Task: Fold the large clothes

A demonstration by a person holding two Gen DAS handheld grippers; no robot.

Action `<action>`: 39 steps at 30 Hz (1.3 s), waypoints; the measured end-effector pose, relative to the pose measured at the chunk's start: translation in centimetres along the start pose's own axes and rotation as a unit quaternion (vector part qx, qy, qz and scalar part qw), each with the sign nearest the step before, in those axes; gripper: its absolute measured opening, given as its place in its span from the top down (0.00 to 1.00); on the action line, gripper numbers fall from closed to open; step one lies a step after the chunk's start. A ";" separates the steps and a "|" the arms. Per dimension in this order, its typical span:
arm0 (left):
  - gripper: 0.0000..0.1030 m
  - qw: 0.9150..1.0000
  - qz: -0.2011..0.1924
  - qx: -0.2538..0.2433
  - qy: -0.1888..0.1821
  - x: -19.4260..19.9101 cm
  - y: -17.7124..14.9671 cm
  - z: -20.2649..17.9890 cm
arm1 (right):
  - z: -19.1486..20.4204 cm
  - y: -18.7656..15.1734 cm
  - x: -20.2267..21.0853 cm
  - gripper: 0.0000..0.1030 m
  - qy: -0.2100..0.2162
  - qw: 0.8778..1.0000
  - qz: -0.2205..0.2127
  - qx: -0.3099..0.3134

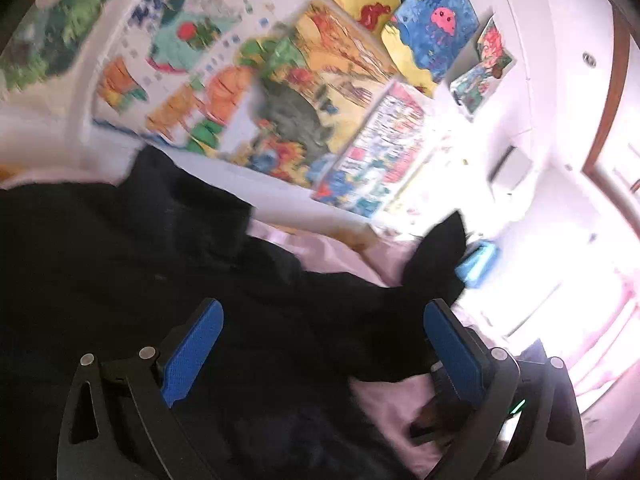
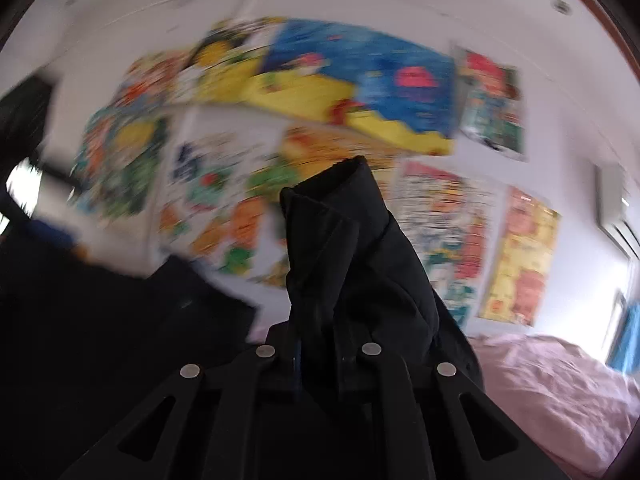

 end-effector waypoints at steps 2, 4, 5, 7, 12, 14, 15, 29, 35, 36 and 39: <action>0.04 0.999 0.021 0.029 -0.032 -1.8 0.1 0.6 | 2.3 -0.5 -0.3 0.89 0.022 0.999 0.005 0.024; 0.04 0.995 0.043 0.068 -0.062 -3.2 0.1 1.6 | 4.2 -1.2 -0.2 0.89 0.039 0.998 0.011 0.042; 0.04 0.992 0.058 0.090 -0.074 -4.0 0.0 2.0 | 5.2 -1.6 -0.2 0.89 0.047 0.997 0.013 0.053; 0.04 0.989 0.072 0.101 -0.083 -4.9 0.2 2.4 | 6.7 -2.2 -0.1 0.89 0.059 0.996 0.015 0.072; 0.04 0.992 0.081 0.076 -0.061 -6.1 0.5 2.8 | 9.6 -3.7 0.0 0.89 0.063 0.990 0.012 0.126; 0.05 0.994 0.081 0.067 -0.040 -6.5 0.4 2.7 | 10.3 -4.2 0.1 0.89 0.065 0.988 0.010 0.142; 0.05 0.994 0.079 0.066 -0.035 -6.4 -0.3 3.2 | 10.7 -4.4 0.3 0.89 0.067 0.987 0.008 0.148; 0.94 0.998 0.046 -0.019 0.037 -5.0 -0.8 3.0 | 11.6 -5.7 1.9 0.72 0.100 0.980 0.014 0.171; 0.94 0.996 0.007 -0.025 0.082 -0.9 1.0 4.9 | 8.4 -5.4 3.8 0.39 0.116 0.986 0.011 0.122; 0.94 0.994 -0.002 -0.026 0.104 0.2 1.4 5.6 | 7.6 -5.3 3.7 0.38 0.113 0.988 0.014 0.106; 0.94 0.986 -0.022 -0.029 0.161 2.7 2.0 7.3 | 4.3 -5.1 2.5 0.35 0.090 0.994 0.042 0.040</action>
Point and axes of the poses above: each gripper's, at about its wrist camera, not at the fingertips, and x roughly against the way its jaws point, z to its left, y to its top, the point moved 1 cm from there along -x, roughly the way its jaws point, and after that the axes turned 2 degrees about x, right-handed, at the moved point
